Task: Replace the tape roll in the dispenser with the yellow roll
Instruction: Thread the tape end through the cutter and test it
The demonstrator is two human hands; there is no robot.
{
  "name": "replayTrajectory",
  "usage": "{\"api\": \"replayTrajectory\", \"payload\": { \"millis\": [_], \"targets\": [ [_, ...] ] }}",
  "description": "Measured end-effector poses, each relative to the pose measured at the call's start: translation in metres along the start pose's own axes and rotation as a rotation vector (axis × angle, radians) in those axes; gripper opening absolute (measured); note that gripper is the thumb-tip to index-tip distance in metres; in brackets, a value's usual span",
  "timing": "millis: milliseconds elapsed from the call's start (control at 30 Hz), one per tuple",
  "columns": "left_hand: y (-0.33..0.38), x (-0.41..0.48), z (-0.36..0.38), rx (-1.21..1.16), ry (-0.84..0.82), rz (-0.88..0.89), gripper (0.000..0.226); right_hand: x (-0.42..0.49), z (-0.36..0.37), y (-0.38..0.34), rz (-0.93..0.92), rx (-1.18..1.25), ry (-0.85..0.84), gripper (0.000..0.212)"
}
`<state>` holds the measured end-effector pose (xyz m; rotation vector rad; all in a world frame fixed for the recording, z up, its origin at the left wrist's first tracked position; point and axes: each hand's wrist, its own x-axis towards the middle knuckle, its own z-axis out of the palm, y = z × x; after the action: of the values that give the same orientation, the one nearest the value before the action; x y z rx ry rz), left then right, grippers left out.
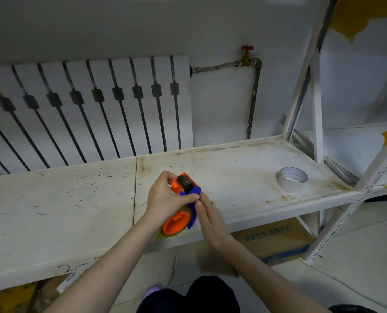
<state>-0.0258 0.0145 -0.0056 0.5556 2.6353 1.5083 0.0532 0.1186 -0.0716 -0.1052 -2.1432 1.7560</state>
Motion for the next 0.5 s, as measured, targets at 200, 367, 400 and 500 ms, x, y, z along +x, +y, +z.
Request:
{"api": "replayTrajectory", "payload": {
  "millis": [200, 367, 400, 500],
  "targets": [
    [0.005, 0.002, 0.005, 0.06, 0.015, -0.026, 0.058, 0.006, -0.004, -0.003, 0.001, -0.024, -0.005, 0.049],
    [0.009, 0.004, 0.001, 0.009, 0.064, -0.068, 0.057, 0.003, -0.013, 0.002, 0.009, -0.132, -0.073, 0.055],
    [0.011, 0.005, 0.0, -0.036, 0.099, -0.096, 0.057, 0.004, -0.015, 0.002, 0.038, -0.148, -0.071, 0.07],
    [0.018, 0.008, -0.004, -0.296, 0.183, -0.257, 0.057, 0.006, -0.018, -0.001, 0.074, -0.184, -0.144, 0.105]
  ]
}}
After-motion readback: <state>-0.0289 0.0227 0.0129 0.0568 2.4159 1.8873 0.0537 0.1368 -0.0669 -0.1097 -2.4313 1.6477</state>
